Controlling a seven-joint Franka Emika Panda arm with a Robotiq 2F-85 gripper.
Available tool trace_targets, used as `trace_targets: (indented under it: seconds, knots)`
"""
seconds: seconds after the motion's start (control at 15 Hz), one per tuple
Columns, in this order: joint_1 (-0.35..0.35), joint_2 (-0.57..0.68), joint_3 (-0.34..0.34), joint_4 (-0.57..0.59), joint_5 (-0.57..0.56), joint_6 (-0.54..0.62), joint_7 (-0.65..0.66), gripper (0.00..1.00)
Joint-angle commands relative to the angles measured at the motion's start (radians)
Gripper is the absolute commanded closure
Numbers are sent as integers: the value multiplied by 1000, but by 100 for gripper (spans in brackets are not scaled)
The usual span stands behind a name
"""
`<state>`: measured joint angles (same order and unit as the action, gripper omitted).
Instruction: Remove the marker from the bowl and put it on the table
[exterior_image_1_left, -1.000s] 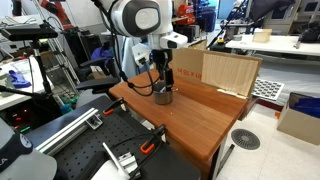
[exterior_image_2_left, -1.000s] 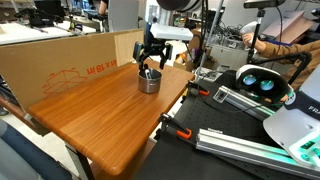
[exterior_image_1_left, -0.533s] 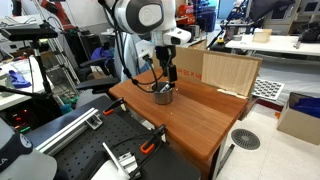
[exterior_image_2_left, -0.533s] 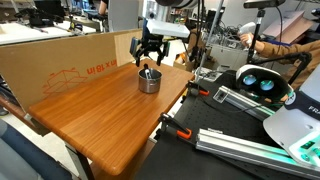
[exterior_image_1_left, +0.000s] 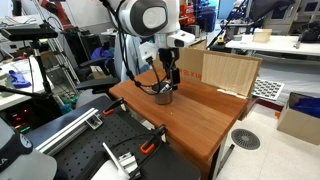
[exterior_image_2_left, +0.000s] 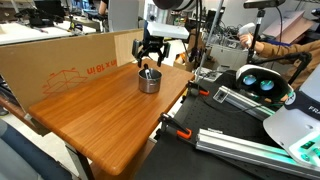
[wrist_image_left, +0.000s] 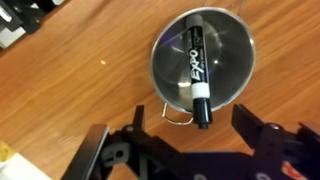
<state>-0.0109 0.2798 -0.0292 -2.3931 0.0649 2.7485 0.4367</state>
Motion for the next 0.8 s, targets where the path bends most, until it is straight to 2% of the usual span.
trace_targets:
  seconds: [0.0, 0.2, 0.53, 0.73]
  knots:
    - [27, 22, -17, 17, 26, 24, -3, 38]
    - [27, 23, -16, 21, 32, 23, -4, 63]
    - [27, 17, -27, 25, 27, 25, -3, 99]
    - [25, 14, -26, 26, 32, 22, -7, 95]
